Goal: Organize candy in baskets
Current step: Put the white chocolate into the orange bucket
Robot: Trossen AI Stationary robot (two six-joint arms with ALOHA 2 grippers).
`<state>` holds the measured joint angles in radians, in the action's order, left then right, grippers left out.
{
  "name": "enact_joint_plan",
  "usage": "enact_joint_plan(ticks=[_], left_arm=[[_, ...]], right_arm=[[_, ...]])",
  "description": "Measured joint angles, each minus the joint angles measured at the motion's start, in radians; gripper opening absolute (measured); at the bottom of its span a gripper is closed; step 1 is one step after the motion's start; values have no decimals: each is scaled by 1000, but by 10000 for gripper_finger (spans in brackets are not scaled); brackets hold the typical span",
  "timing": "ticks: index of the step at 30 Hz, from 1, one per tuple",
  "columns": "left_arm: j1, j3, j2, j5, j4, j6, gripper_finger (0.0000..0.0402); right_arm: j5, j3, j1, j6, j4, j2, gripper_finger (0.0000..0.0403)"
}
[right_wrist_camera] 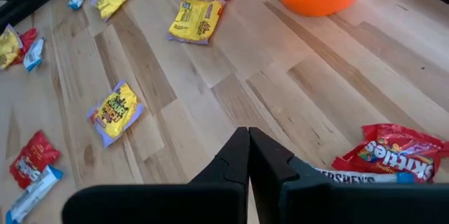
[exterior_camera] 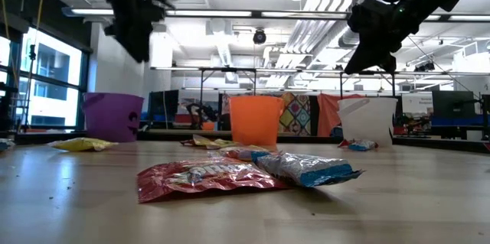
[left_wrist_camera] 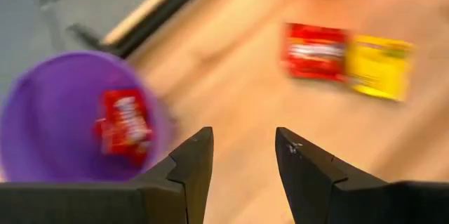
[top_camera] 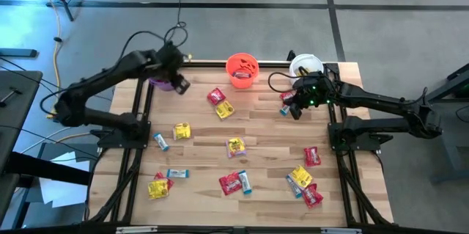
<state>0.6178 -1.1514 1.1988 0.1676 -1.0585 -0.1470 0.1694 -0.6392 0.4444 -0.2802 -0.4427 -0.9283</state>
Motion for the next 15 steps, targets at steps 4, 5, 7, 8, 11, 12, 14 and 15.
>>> enact_joint_plan(ticks=[4,5,7,8,11,12,14,15], left_arm=[[-152,32,-101,-66,-13,-56,130],[-196,42,-121,-79,-18,-76,126],[-291,72,-154,-106,-31,-113,114],[-343,90,-169,-125,-41,-131,108],[-517,151,-193,-178,-43,-187,89],[-575,170,-195,-184,-43,-206,85],[-685,201,-189,-186,-47,-254,83],[-733,212,-182,-185,-43,-284,84]], right_arm=[[0,0,0,38,0,0,0],[1,0,0,45,0,0,0],[2,0,0,54,0,0,0],[4,0,0,59,0,0,0],[17,0,0,80,0,0,0],[20,0,0,83,0,0,0],[27,0,0,87,0,0,0],[32,0,0,87,0,0,0]])
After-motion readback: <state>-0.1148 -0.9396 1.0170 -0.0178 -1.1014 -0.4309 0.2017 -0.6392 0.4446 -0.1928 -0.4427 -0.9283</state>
